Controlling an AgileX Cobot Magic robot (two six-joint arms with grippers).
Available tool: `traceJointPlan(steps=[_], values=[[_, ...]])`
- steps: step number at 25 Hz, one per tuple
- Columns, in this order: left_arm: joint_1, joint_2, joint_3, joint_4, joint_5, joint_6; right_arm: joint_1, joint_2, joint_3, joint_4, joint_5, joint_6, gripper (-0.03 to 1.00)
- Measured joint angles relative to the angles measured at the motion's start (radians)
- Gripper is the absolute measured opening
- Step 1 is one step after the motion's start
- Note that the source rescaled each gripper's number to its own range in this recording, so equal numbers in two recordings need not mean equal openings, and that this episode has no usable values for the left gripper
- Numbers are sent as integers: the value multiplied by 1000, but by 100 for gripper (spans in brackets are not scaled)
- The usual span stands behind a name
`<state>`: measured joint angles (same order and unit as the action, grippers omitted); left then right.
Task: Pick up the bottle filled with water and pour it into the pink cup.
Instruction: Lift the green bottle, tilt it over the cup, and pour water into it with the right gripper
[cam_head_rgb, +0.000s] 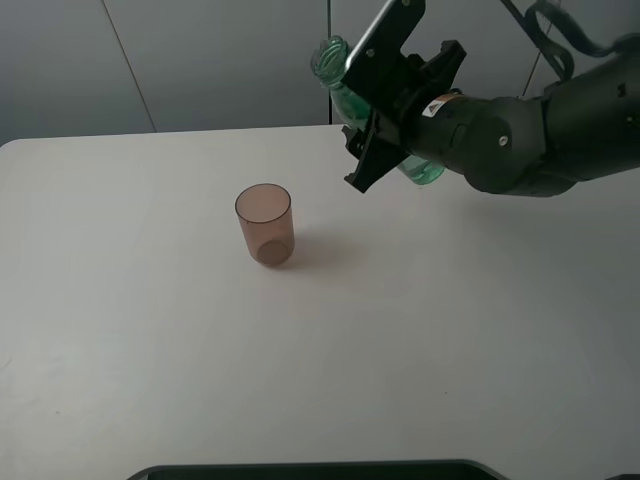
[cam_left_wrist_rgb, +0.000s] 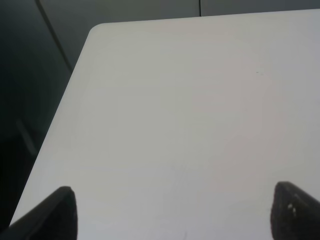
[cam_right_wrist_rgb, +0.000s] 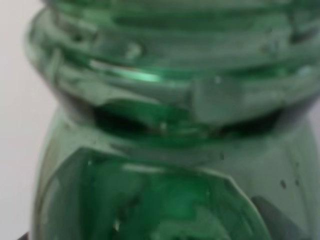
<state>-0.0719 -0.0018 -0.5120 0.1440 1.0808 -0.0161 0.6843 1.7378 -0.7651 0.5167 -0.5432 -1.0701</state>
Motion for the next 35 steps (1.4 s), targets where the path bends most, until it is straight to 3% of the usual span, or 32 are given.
traceJointPlan(steps=[10,18,23,35], values=[[0,0,0,0,0,0,93,71,-38,69,-59,-255,4],[0,0,0,0,0,0,99,146,-107,126,-63,-373,4],[0,0,0,0,0,0,101,185,-111,127,-109,-495,4],[0,0,0,0,0,0,101,202,-114,129,-140,-666,4]])
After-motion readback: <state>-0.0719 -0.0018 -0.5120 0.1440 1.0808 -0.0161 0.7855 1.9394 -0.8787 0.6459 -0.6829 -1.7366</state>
